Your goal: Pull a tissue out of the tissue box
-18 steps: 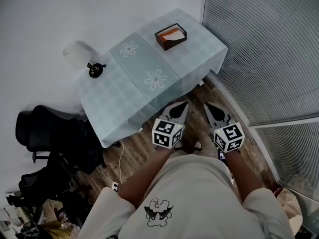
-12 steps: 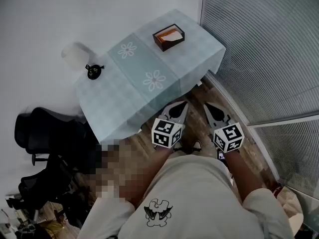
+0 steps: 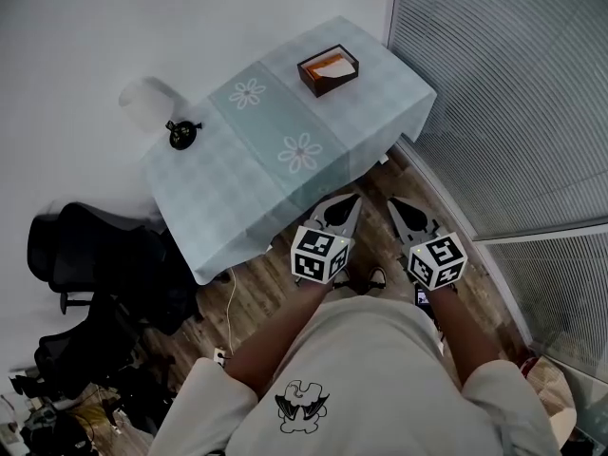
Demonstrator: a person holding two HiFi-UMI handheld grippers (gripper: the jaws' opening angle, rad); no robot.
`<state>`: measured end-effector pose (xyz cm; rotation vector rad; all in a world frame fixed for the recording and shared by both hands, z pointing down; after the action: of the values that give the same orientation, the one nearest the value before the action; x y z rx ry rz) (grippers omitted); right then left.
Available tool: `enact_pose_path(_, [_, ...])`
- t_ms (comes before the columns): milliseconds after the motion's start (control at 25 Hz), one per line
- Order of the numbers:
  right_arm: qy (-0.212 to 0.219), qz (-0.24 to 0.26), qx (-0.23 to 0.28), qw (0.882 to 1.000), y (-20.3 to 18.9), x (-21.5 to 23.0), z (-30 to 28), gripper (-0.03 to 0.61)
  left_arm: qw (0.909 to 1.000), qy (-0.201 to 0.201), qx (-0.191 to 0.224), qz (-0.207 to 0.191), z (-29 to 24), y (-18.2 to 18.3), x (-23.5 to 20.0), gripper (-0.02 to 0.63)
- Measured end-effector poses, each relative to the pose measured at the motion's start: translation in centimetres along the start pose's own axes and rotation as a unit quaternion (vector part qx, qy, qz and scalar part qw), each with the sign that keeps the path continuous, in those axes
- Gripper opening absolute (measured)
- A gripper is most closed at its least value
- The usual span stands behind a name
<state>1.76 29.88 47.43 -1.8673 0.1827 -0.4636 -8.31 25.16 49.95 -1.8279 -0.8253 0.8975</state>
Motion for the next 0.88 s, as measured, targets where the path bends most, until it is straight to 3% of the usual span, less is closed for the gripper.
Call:
enact_pose_path(320, [-0.044,0.016,0.006,0.999,0.6,-0.3,-2.8,0.008,1.0000,-0.002,0.004,0.006,0.6,0.0,-3.3,0.006])
enact_pose_path(520, [-0.047,0.012,-0.001,0.999,0.7,1.0,-4.7,0.008,0.9999,-0.005,0.004,0.013,-0.7,0.2,-5.1,0.006])
enact_pose_path(880, [-0.024,0.014,0.003,1.000,3.1,8.9,-12.4,0.008,0.9997,0.019,0.002,0.015,-8.7,2.7,-11.3,0.006])
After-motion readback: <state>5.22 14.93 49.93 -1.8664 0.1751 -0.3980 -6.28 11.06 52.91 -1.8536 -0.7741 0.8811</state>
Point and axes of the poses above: the fingertips, and each gripper's own axes: z backward along the fingers, x to its right, y out of its top, the point moved 4 cm from there along z, backward along the fingers, and after that the axes turned 2 degrees about -z, right-handed, at the moved point
